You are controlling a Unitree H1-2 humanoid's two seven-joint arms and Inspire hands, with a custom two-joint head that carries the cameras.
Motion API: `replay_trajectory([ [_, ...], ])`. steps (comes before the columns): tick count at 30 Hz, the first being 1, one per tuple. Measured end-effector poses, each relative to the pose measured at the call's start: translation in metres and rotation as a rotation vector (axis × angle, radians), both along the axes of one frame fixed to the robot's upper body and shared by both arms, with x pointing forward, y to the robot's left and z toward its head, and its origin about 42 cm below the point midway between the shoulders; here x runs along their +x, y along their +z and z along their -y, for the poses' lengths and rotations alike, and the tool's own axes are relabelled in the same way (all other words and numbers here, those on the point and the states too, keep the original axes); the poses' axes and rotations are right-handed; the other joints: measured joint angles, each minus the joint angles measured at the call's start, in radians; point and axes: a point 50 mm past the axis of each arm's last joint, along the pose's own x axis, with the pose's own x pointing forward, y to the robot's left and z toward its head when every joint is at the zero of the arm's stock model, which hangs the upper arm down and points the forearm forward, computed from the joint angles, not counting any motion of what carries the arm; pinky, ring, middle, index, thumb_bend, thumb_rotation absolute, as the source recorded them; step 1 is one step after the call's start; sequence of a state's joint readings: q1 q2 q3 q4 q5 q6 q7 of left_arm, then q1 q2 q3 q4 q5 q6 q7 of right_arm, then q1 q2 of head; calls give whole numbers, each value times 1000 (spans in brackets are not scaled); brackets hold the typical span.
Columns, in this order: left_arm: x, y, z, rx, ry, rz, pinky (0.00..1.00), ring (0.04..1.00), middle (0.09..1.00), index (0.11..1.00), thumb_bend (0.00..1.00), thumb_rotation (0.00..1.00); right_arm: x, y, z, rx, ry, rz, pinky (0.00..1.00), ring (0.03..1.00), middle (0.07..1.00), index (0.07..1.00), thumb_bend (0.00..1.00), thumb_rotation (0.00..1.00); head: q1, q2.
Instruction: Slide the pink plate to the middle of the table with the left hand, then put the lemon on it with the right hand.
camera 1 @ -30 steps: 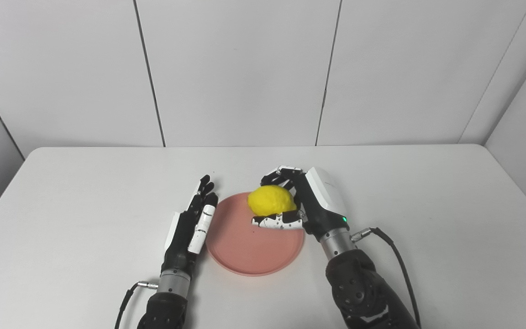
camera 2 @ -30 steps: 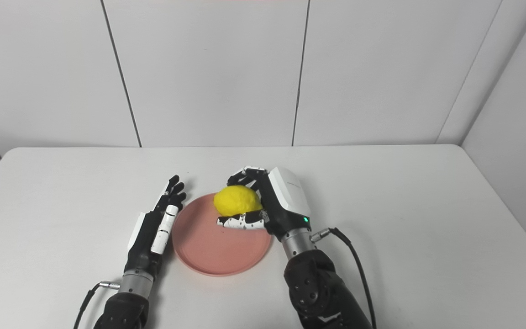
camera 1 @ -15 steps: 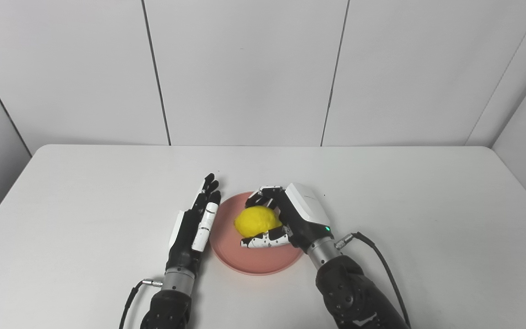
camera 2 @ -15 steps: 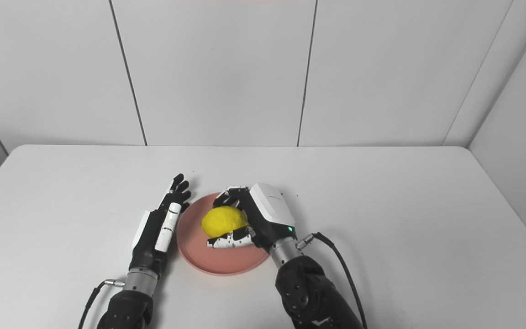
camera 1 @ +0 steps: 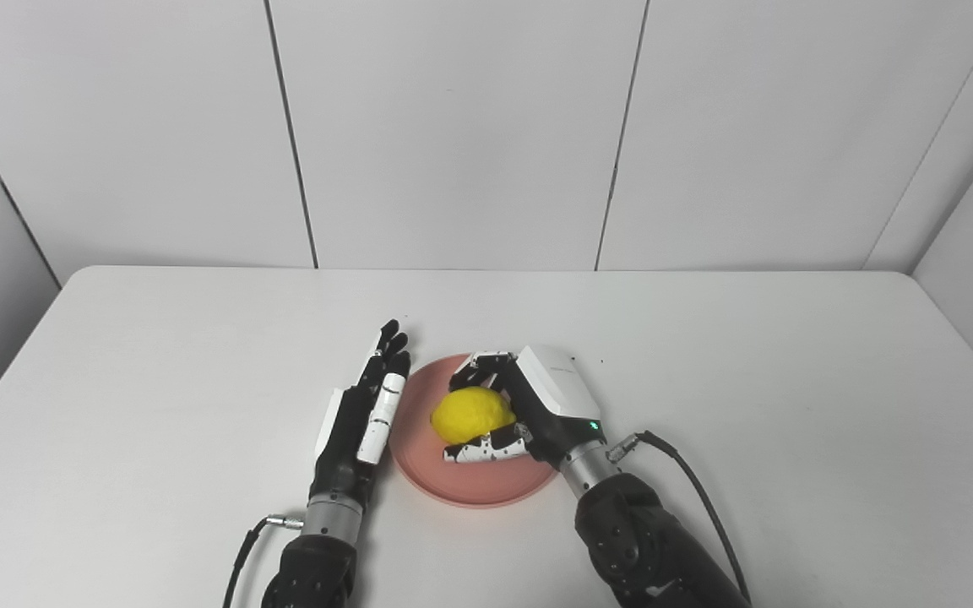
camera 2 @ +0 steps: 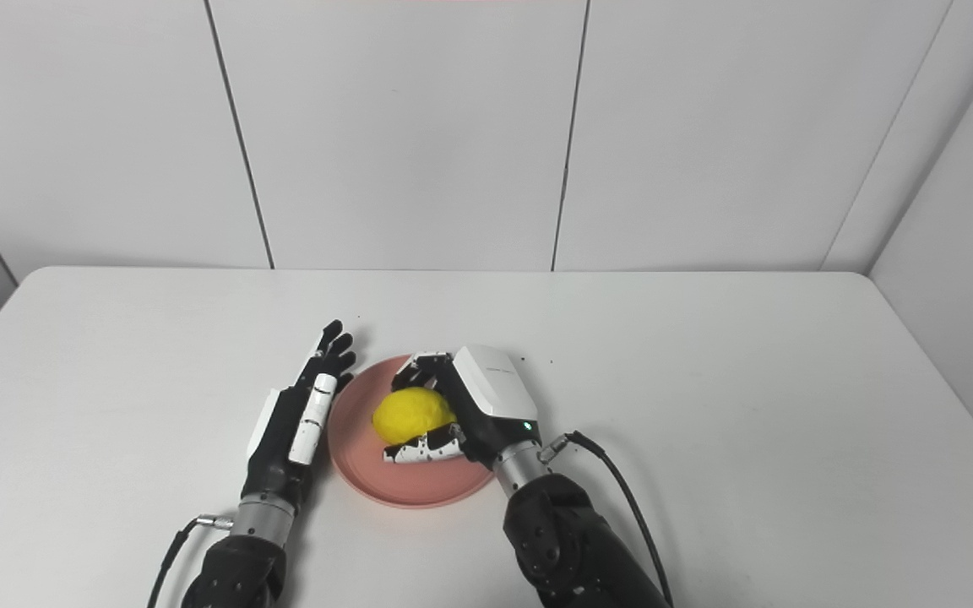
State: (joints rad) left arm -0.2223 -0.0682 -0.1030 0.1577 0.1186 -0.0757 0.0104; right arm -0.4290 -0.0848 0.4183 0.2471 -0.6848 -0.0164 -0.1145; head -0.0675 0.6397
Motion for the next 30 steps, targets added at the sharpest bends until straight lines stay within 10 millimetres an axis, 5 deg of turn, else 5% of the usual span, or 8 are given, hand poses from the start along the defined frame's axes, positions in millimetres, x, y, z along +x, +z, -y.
replay_trajectory([
  [2, 0, 0, 0, 2, 1, 0, 918, 928, 951, 950, 609, 1000, 0, -1, 0, 0, -4, 9, 426, 423, 509, 518, 513, 0, 2, 2],
  [3, 0, 0, 0, 6, 4, 1, 911, 924, 948, 946, 612, 1000, 0, -1, 2, -2, -2, 14, 512, 541, 603, 508, 511, 62, 2, 0],
  [6, 0, 0, 1, 20, 19, 5, 915, 929, 946, 931, 641, 1000, -1, -1, 3, -4, 20, 35, 727, 771, 775, 744, 645, 134, 0, 2],
  [12, 0, 0, 1, 27, 34, 5, 946, 942, 947, 927, 692, 1000, -8, 8, 8, 35, 20, 73, 867, 876, 872, 834, 681, 337, -2, 3],
  [23, 1, 0, 0, 29, 60, 0, 943, 937, 931, 924, 661, 1000, -21, 5, 15, 100, 34, 86, 982, 981, 992, 965, 692, 506, 0, 2],
  [26, 1, 0, 0, 31, 60, 0, 935, 927, 926, 922, 655, 1000, -24, 4, 19, 129, 27, 80, 964, 984, 1000, 996, 701, 670, 2, 2],
  [30, 2, -1, 0, 28, 63, -2, 939, 923, 923, 916, 655, 1000, -27, 5, 24, 211, -5, 67, 879, 962, 1000, 1000, 715, 734, 2, 2],
])
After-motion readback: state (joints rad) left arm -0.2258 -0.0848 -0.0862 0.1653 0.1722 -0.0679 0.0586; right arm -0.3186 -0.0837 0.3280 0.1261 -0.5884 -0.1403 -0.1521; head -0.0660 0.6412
